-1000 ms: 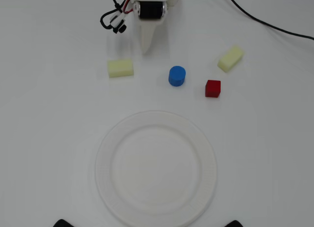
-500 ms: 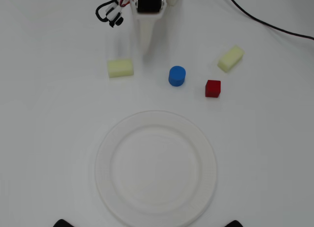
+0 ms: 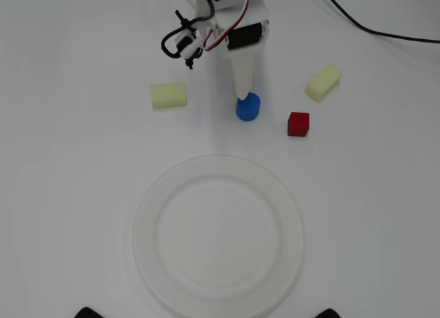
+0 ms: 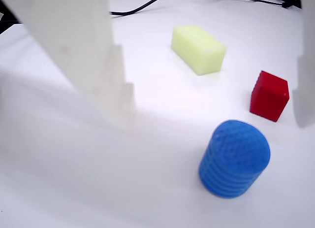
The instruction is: Grasp a blue block and put it in the dish.
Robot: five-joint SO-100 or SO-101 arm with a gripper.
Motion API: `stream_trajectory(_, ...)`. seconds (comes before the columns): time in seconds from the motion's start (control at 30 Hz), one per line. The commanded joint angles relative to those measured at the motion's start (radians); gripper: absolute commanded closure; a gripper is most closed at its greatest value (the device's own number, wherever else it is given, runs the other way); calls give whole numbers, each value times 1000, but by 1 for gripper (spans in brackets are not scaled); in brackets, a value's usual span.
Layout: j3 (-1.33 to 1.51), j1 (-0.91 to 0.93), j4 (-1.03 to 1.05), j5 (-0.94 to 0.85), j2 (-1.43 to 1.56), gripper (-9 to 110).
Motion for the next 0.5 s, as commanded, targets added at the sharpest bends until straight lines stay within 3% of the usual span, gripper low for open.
stream_trajectory(0.0,-60,-48,-35,14,-69,74)
stream_trajectory(0.47,-187,-86,-153,-37,-411,78)
